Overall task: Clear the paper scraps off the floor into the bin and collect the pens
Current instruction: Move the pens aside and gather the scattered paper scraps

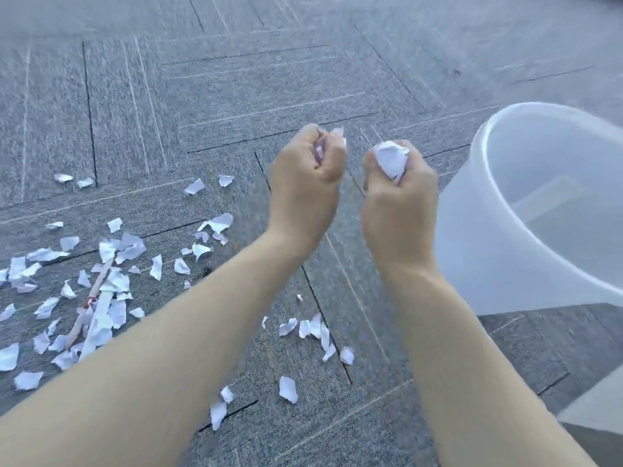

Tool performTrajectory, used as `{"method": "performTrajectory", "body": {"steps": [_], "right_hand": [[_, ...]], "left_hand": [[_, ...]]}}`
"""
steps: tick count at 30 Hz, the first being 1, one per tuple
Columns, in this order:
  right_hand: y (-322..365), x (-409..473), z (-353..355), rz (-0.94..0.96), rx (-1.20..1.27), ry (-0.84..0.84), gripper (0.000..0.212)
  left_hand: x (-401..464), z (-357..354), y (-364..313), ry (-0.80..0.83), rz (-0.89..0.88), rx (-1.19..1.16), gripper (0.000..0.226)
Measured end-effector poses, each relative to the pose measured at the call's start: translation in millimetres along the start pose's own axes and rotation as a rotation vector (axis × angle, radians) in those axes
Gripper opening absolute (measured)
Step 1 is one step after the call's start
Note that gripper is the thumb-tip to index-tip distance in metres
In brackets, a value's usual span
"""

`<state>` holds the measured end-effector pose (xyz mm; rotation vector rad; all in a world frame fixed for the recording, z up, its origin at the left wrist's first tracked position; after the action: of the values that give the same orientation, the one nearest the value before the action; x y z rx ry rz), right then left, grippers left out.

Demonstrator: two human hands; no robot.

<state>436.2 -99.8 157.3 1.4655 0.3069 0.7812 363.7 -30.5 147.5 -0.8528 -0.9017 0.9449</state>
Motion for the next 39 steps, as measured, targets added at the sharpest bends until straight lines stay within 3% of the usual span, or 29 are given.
{"method": "performTrajectory", "body": {"steps": [3,5,9,12,14,16,18,20,23,25,29,33,36,39], "right_hand": [[52,48,60,-0.005,0.072,-0.176,0.026],[69,68,107,-0.073,0.101,-0.202,0.028],[61,87,177,-0.264,-0.026,-0.274,0.021],[40,91,204,-0.472,-0.208,-0.189,0.013],[33,86,216,-0.582,-0.333,-0.091,0.047],[31,81,225,-0.620,-0.451,-0.054,0.076],[32,80,226,-0.624,-0.480,-0.046,0.078],[38,80,218,-0.546,-0.464,-0.090,0.057],[56,81,182,-0.187,-0.473,-0.167,0.015],[66,76,143,-0.016,-0.372,-0.143,0.021],[49,43,53,0.046,-0.271,0.080,0.024],[-18,-21,-35,-0.104,-0.314,0.535,0.016],[-63,-70,-80,-0.205,-0.429,0.854,0.035],[-87,-94,-112,-0.180,-0.553,0.999,0.047]], "left_hand": [[23,-42,-81,0.044,-0.066,-0.216,0.034],[28,-73,-120,0.152,-0.129,-0.221,0.037],[28,-141,-148,0.405,-0.062,-0.058,0.026],[19,-173,-146,0.659,0.025,0.183,0.016],[11,-183,-140,0.751,-0.004,0.312,0.022],[6,-181,-138,0.692,-0.045,0.279,0.033],[3,-175,-141,0.610,-0.083,0.140,0.033],[2,-165,-146,0.521,-0.103,0.000,0.030],[7,-134,-141,0.390,-0.192,-0.152,0.028],[14,-103,-117,0.321,-0.252,-0.132,0.024],[16,-19,-27,0.273,-0.196,0.162,0.022],[-18,72,79,0.347,-0.020,0.580,0.020],[-55,133,145,0.322,0.197,0.757,0.021],[-92,177,193,0.340,0.382,0.893,0.031]]}}
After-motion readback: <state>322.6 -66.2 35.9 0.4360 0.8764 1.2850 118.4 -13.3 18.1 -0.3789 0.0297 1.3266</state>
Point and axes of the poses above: each hand's wrist, its own x-axis towards the middle knuckle, its own z-axis out of the back of the hand, y = z × x, the point moved 1 cm from there along x, towards the middle knuckle, and after that the axes turned 13 degrees about x, right-handed, at the moved point
